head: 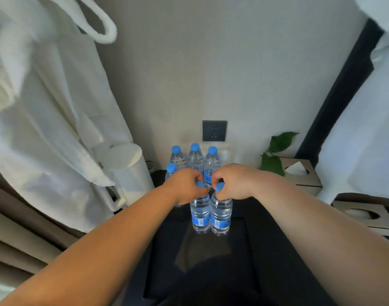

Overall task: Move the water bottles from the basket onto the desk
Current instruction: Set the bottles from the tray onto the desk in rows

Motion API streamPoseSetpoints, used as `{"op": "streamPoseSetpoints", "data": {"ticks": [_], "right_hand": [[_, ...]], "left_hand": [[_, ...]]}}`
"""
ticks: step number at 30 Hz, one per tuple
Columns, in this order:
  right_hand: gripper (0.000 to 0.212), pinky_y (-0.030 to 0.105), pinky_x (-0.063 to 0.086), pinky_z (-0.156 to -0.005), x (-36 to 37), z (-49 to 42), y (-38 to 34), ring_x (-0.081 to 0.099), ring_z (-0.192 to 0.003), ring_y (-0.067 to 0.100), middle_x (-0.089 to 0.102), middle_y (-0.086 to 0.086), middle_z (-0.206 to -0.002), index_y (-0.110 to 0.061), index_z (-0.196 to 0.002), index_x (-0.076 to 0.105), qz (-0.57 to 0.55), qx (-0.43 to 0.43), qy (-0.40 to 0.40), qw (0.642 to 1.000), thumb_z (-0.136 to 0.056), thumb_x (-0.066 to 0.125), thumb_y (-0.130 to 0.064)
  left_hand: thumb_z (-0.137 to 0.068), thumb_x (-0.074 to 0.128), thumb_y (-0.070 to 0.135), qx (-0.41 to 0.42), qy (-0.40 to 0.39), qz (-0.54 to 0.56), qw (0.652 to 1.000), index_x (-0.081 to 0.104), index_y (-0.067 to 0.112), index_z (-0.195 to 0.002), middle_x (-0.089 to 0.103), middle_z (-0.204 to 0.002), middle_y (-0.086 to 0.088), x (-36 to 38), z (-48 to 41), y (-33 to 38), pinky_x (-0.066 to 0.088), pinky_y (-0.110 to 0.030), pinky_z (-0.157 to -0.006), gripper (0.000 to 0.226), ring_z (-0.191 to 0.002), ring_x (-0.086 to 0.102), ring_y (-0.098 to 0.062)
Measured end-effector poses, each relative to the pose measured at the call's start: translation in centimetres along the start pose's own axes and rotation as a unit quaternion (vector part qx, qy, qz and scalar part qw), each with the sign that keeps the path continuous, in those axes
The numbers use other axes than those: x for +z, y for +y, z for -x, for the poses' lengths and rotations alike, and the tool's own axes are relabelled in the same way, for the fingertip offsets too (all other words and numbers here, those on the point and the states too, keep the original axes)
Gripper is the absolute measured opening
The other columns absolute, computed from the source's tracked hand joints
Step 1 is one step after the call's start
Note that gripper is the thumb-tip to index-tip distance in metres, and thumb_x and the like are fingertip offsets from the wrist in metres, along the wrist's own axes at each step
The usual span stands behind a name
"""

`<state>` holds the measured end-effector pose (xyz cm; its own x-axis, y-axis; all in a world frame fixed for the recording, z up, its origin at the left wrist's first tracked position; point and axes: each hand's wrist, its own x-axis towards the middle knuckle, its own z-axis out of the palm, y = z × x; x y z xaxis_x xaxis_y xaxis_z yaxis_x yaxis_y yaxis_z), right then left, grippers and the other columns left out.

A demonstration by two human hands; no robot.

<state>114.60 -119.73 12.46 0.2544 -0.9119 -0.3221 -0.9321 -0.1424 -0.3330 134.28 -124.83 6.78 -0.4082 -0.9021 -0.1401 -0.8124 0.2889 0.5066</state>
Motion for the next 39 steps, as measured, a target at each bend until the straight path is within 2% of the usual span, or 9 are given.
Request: {"op": "streamPoseSetpoints", "data": {"ticks": [7,11,16,21,23,26,31,35,39], "right_hand": [[0.018,0.031,0.047,-0.065,-1.0,-2.9,-1.1,0.058,-0.082,0.015,0.06,-0.008,-0.091,-0.035,-0.1,0.063,0.036,-0.028,0.062,0.997,-0.083,0.07,-0.032],[0.018,0.028,0.037,-0.057,-0.6,-4.6,-0.2,0.054,-0.078,0.014,0.055,-0.008,-0.087,-0.038,-0.095,0.058,0.041,-0.027,0.091,0.995,-0.084,0.067,-0.027],[0.022,0.031,0.036,-0.062,1.2,-6.3,1.2,0.052,-0.085,0.019,0.045,-0.01,-0.084,-0.032,-0.109,0.065,0.054,-0.022,0.089,0.994,-0.089,0.066,-0.023],[0.024,0.036,0.048,-0.072,2.8,-7.2,2.2,0.056,-0.089,0.023,0.058,-0.001,-0.102,-0.031,-0.115,0.063,0.042,-0.004,0.112,0.993,-0.091,0.062,-0.029],[0.026,0.035,0.046,-0.069,2.8,-7.6,2.6,0.056,-0.088,0.022,0.058,-0.001,-0.102,-0.032,-0.117,0.061,0.037,0.008,0.121,0.992,-0.091,0.061,-0.032],[0.032,0.034,0.046,-0.07,2.7,-8.1,3.1,0.057,-0.092,0.022,0.061,-0.001,-0.108,-0.033,-0.122,0.06,0.037,0.02,0.107,0.993,-0.091,0.061,-0.039],[0.032,0.033,0.045,-0.062,2.1,-8.8,2.9,0.058,-0.081,0.016,0.06,-0.007,-0.09,-0.032,-0.105,0.058,0.025,0.034,0.169,0.985,-0.091,0.058,-0.061],[0.021,0.032,0.044,-0.059,0.5,-10.3,2.3,0.059,-0.075,0.019,0.062,-0.006,-0.083,-0.027,-0.093,0.061,0.004,0.031,0.246,0.969,-0.097,0.058,-0.048],[0.012,0.032,0.045,-0.058,-0.6,-12.4,1.8,0.057,-0.072,0.018,0.057,-0.008,-0.081,-0.027,-0.09,0.062,-0.01,0.016,0.264,0.964,-0.097,0.063,-0.037]], "left_hand": [[-0.075,0.071,0.047,-0.014,0.043,-0.066,0.997,0.056,0.031,-0.078,0.06,-0.074,0.007,-2.9,-1.5,0.3,0.037,-0.027,-0.049,0.022,-0.063,0.057,-0.009],[-0.081,0.07,0.046,-0.025,0.059,-0.069,0.995,0.056,0.031,-0.081,0.06,-0.077,0.005,-3.3,-2.5,-0.1,0.038,-0.026,-0.049,0.02,-0.065,0.058,-0.01],[-0.088,0.067,0.05,-0.032,0.046,-0.107,0.993,0.058,0.026,-0.093,0.056,-0.078,0.007,-1.7,-3.3,-1.0,0.037,-0.029,-0.052,0.026,-0.066,0.053,-0.011],[-0.095,0.06,0.049,0.015,0.051,-0.145,0.988,0.049,0.025,-0.088,0.048,-0.073,0.008,-1.0,-4.1,-1.2,0.031,-0.029,-0.051,0.027,-0.066,0.05,-0.015],[-0.096,0.059,0.047,0.022,0.054,-0.147,0.987,0.047,0.027,-0.087,0.044,-0.07,0.009,-1.2,-4.4,-1.2,0.027,-0.027,-0.049,0.025,-0.061,0.044,-0.011],[-0.096,0.058,0.048,0.016,0.049,-0.158,0.986,0.048,0.027,-0.087,0.05,-0.074,0.006,-1.1,-4.8,-1.0,0.032,-0.03,-0.053,0.025,-0.067,0.05,-0.016],[-0.094,0.055,0.056,-0.002,0.073,-0.129,0.989,0.061,0.027,-0.1,0.056,-0.077,0.009,-2.5,-6.1,-1.4,0.035,-0.029,-0.053,0.03,-0.073,0.057,-0.018],[-0.093,0.06,0.05,-0.008,0.143,-0.115,0.983,0.066,0.029,-0.106,0.069,-0.095,0.003,-4.7,-7.9,-2.7,0.043,-0.03,-0.064,0.026,-0.087,0.066,-0.023],[-0.092,0.064,0.042,-0.017,0.159,-0.095,0.982,0.064,0.028,-0.118,0.066,-0.107,-0.001,-5.7,-9.7,-4.5,0.043,-0.031,-0.069,0.029,-0.096,0.064,-0.025]]}}
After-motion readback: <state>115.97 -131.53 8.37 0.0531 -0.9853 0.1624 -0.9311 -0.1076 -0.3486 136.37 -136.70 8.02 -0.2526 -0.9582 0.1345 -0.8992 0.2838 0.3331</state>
